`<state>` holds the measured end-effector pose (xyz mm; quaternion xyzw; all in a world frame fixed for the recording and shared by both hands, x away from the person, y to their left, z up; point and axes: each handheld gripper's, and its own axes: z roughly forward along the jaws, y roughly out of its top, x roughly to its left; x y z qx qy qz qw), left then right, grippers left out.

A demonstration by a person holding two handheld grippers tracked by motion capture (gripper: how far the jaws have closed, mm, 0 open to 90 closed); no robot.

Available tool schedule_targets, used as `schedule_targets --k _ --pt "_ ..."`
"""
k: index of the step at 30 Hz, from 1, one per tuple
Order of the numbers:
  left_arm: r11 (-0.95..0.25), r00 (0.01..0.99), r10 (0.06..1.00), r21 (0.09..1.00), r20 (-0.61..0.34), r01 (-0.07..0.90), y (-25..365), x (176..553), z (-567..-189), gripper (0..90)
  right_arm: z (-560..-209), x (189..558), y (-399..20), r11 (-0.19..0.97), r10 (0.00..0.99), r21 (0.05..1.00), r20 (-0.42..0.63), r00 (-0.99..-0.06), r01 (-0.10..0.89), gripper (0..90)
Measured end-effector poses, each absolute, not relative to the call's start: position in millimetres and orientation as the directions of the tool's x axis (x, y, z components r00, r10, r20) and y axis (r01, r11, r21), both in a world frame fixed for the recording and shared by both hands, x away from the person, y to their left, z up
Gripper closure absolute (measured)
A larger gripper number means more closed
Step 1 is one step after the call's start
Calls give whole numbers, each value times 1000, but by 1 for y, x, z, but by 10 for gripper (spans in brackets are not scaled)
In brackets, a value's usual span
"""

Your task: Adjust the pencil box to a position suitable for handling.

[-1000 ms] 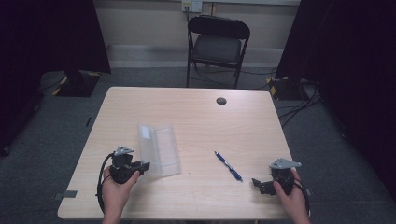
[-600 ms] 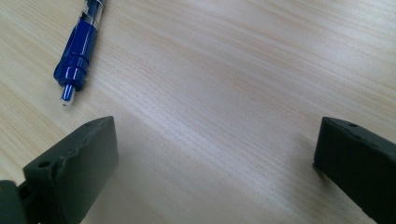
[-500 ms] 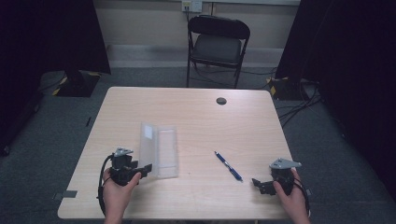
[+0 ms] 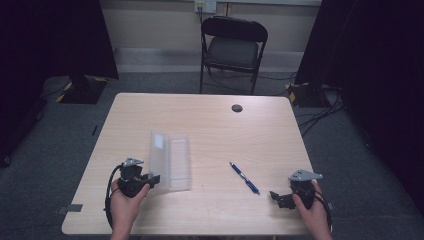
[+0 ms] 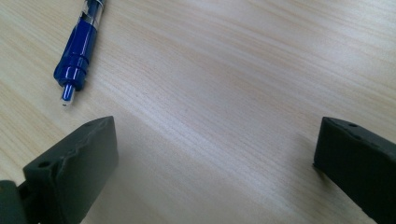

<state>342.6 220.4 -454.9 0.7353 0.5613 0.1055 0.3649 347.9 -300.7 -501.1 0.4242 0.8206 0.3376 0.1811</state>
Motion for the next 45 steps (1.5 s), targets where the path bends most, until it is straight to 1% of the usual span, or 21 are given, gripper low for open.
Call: schedule_targets --k 4,8,13,17,20,22,24,26,28,33,38,45 --pt "-107 360 895 657 -263 746 220 344 -452 694 -501 348 -301 413 818 708 -12 -576 572 0" --pt "-120 373 890 655 -262 746 220 345 -451 711 -501 348 -301 414 818 708 -12 -576 572 0" --pt "-122 374 891 656 -258 744 220 350 -451 716 -501 348 -301 413 818 708 -12 -575 573 0" --pt "-139 364 906 660 -216 738 221 357 -451 694 -501 348 -301 412 818 708 -11 -575 574 0" --pt "-136 348 916 664 -198 735 223 362 -452 639 -501 348 -301 412 818 708 -11 -575 574 0" --pt "-126 329 925 666 -188 735 223 363 -453 555 -501 348 -301 414 818 708 -13 -576 572 0" --pt "-115 308 935 671 -176 733 223 364 -454 534 -501 348 -301 412 818 708 -11 -575 574 0" --pt "-109 299 938 671 -173 733 224 365 -454 462 -501 348 -301 412 818 708 -11 -575 573 0" --pt "-78 260 951 680 -169 729 228 365 -454 416 -501 348 -301 414 817 710 -14 -576 570 0" --pt "-68 223 964 678 -144 732 238 365 -453 358 -501 348 -301 413 818 710 -13 -575 570 0" --pt "-27 210 960 687 -183 726 243 358 -450 313 -501 348 -301 413 817 710 -14 -576 570 0" --pt "-28 207 960 673 -187 739 236 343 -454 254 -501 348 -301 413 818 710 -13 -575 571 0"
